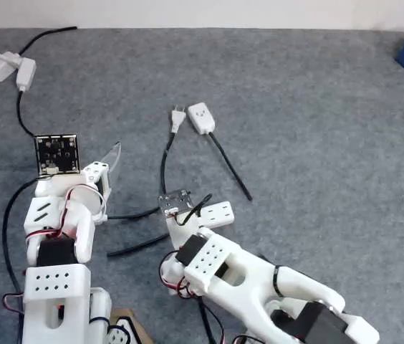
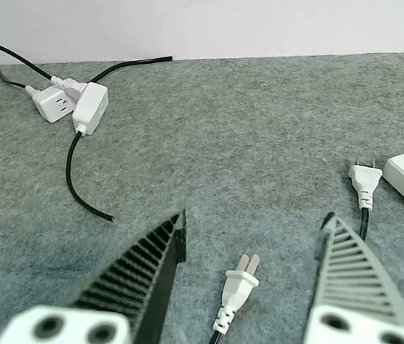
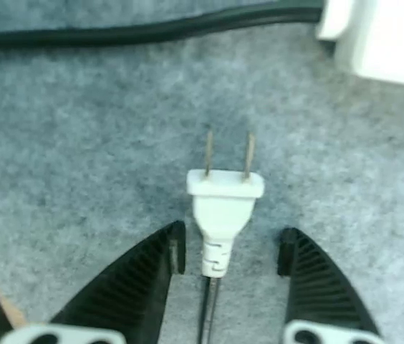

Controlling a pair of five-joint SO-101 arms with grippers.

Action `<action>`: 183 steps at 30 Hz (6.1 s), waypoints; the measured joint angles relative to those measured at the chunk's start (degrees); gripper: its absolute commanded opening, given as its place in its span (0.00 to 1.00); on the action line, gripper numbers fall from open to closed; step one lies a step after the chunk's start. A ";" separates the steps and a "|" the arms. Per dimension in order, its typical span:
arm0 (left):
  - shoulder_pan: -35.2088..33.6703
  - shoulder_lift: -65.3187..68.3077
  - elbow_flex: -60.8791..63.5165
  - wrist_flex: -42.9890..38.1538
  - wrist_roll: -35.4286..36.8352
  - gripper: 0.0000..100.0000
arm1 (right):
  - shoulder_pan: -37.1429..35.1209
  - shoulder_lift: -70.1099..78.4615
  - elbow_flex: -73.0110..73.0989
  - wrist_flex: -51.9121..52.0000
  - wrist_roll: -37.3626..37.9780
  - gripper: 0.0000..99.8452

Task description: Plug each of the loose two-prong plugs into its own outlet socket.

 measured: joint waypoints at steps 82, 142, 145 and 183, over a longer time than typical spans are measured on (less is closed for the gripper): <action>11.87 26.73 -42.64 30.95 -4.40 0.40 | 20.75 -26.73 -7.12 -11.16 52.48 0.01; 16.79 27.25 -37.45 33.85 -4.75 0.40 | 18.99 -31.91 -21.10 8.62 43.60 0.01; 16.79 27.25 -37.45 33.85 -4.84 0.40 | 18.90 -32.00 -21.19 11.96 43.60 0.01; 6.33 27.43 -14.95 16.79 -4.84 0.40 | 30.33 11.52 -54.51 45.98 75.34 0.01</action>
